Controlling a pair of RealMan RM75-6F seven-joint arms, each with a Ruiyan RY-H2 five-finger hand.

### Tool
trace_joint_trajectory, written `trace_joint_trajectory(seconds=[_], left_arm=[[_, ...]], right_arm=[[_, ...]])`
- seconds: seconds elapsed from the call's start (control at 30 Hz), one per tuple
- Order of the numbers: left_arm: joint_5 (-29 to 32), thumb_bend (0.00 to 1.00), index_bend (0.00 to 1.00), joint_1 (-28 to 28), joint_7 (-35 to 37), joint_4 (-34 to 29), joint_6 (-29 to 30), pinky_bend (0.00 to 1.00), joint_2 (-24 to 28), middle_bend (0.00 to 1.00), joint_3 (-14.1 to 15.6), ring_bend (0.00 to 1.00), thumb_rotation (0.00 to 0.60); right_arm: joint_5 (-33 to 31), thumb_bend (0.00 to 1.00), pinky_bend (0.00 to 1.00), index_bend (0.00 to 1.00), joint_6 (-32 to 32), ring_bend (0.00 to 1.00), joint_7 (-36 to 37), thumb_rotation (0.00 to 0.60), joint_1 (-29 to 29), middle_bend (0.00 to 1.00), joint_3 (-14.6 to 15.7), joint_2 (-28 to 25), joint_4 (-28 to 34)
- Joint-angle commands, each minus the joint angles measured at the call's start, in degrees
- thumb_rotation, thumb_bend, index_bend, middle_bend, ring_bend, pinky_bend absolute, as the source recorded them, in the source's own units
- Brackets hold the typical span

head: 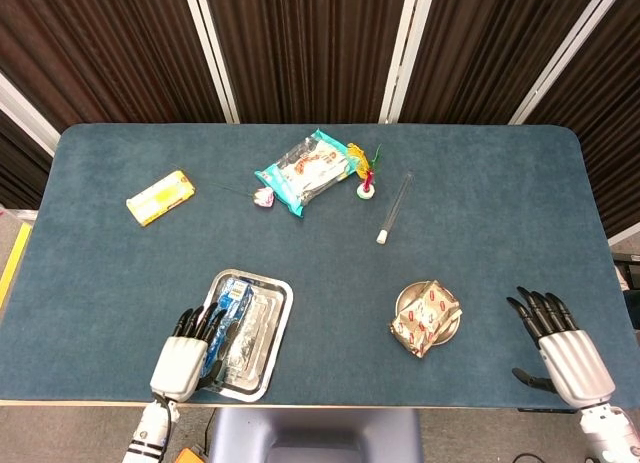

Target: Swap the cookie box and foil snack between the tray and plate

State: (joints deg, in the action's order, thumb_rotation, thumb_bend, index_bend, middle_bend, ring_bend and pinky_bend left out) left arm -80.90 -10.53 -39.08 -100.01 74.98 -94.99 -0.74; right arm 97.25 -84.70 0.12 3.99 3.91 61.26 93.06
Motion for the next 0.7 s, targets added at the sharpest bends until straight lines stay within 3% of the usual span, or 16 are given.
trace_joint_trajectory(seconds=[0.03,0.23,0.53,0.7], left_arm=[[2.2,0.36,0.0,-0.8,-1.5,0.4,-0.9,0.09,-1.3,0.0,-1.1,0.0,0.6],[5.4,0.36,0.0,-1.5,-3.7,1.8,-0.4,0.13,-3.0,0.0,-2.7,0.0,0.6],[9.1,0.36,0.0,-2.2,-4.8,3.4,0.3,0.28,-4.3,0.0,-3.9,0.0,0.6],[12.1,0.36,0.0,-3.2,-6.3,3.4,-0.6,0.38,-4.4,0.0,-4.5,0.08,0.6]], right_arm=[[-0.1,0.13,0.0,0.0,-0.1,0.0,0.4,0.6,0.0,0.0,-0.1,-0.2,0.0],[-0.5,0.13,0.0,0.0,-0.6,0.0,1.0,0.6,-0.2,0.0,-0.4,-0.4,0.0],[-1.3,0.13,0.0,0.0,-0.4,0.0,0.5,0.6,-0.3,0.0,-0.8,-0.1,0.1],[-1.5,0.13,0.0,0.0,-0.6,0.0,0.1,0.6,-0.4,0.0,-1.0,0.2,0.2]])
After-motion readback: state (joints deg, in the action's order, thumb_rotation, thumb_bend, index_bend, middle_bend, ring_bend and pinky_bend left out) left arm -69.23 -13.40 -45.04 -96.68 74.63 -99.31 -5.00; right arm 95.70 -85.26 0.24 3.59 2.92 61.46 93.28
